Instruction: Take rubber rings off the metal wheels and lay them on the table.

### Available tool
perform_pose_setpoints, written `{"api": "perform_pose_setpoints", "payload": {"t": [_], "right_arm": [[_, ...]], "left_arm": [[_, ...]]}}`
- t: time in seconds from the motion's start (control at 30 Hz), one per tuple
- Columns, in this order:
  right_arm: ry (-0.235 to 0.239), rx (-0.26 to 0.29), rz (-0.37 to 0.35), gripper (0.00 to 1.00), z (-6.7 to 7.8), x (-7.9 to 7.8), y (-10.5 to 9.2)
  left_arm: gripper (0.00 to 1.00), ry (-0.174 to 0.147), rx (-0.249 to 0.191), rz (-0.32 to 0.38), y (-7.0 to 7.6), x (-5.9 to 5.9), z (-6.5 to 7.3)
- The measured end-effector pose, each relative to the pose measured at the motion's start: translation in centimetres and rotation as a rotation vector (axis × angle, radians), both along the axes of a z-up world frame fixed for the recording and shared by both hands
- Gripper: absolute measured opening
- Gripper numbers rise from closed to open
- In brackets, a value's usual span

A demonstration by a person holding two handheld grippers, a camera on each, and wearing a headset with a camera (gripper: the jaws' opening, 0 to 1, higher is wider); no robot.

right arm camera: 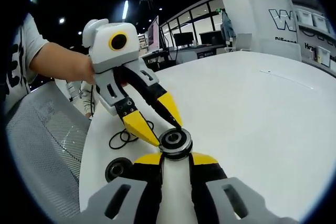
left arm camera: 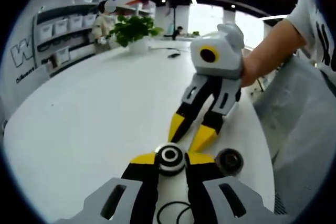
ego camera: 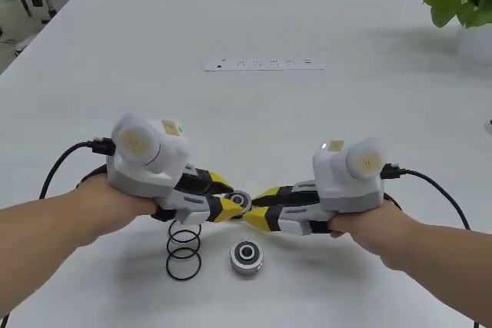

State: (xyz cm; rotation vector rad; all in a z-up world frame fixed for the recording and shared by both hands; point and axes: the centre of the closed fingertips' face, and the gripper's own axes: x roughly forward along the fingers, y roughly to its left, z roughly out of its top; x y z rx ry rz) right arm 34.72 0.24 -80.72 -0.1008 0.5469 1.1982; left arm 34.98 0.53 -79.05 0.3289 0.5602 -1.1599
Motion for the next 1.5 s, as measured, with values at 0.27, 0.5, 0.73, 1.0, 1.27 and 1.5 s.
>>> {"api": "perform_pose_setpoints", "payload": {"t": [0.27,0.5,0.73,1.0,1.27,1.5], "right_arm": [[-0.003,0.003,0.001,0.15,0.0,0.1,0.0],[-0.008,0.004,0.002,0.14,0.0,0.1,-0.1],[-0.011,0.003,0.005,0.13,0.0,0.0,-0.2],[-0.028,-0.02,0.001,0.0,-0.1,0.1,-0.5],[0.086,0.055,-0.085,0.0,-0.1,0.6,-0.7],[0.129,0.086,-0.12,0.0,0.0,0.9,-1.0]], "left_arm": [[0.14,-0.017,0.03,0.01,0.0,-0.1,-0.2],[0.14,-0.031,0.011,0.037,0.3,-0.2,0.4],[0.14,-0.041,0.008,0.06,0.4,-0.1,0.3],[0.13,-0.042,0.011,0.078,0.2,0.2,0.1],[0.13,-0.045,0.02,0.093,0.1,0.5,0.0],[0.12,-0.05,0.041,0.098,-0.1,0.6,-0.2]]}}
